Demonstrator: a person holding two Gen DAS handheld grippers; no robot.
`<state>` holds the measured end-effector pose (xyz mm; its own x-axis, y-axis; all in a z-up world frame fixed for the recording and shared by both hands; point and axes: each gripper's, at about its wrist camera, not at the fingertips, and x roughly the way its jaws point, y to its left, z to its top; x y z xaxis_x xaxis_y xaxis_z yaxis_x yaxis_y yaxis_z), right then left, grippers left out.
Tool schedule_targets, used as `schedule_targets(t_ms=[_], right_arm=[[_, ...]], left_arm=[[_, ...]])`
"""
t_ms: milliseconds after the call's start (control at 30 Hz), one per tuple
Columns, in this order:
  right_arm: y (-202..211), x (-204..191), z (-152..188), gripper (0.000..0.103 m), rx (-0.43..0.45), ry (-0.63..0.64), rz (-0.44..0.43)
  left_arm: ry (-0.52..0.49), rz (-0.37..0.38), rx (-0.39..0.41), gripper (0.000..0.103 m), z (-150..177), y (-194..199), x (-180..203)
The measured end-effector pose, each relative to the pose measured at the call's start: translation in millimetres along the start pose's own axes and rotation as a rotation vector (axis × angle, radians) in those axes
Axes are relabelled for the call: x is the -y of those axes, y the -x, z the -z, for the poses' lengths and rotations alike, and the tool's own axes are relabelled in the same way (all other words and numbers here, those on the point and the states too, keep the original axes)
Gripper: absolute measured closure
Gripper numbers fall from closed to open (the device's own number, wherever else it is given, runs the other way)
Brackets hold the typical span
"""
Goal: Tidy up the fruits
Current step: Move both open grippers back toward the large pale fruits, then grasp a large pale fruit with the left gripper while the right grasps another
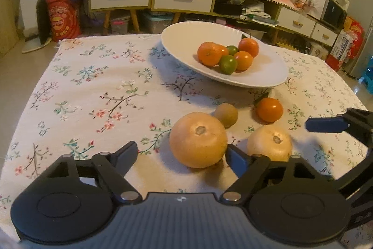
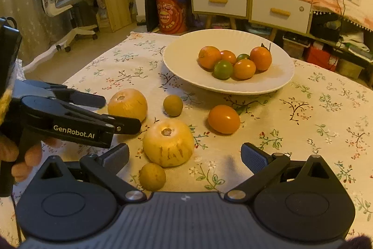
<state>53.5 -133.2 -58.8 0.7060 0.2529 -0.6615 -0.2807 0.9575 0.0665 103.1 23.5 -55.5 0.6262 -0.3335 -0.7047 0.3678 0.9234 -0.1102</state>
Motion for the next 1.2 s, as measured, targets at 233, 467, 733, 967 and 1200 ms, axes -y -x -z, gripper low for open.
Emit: schedule_targets(t_ms=[233, 467, 733, 967, 1200], right_arm=[[-6, -3, 0, 0.018, -0.003, 0.016, -0.004], [-10, -7, -3, 0.033, -0.003, 0.025, -0.012], [-13, -10, -3, 0.045, -0.011, 0.044, -0.023], [-16, -14, -3, 0.052, -0.018, 0.057, -0.031], [-16, -16, -4, 0.055, -0.021, 0.076, -0.026]], left_arm=[[0.011, 0.042, 0.007, 0.059, -4, -3, 3], [0.007, 0.039, 0.005, 0.068, -6, -4, 7], [0.018, 0.038, -0.004, 0.068, -7, -3, 7], [0.021, 0.037, -0.007, 0.068, -7, -3, 7], [0.015, 0.032, -0.011, 0.068, -7, -3, 7]])
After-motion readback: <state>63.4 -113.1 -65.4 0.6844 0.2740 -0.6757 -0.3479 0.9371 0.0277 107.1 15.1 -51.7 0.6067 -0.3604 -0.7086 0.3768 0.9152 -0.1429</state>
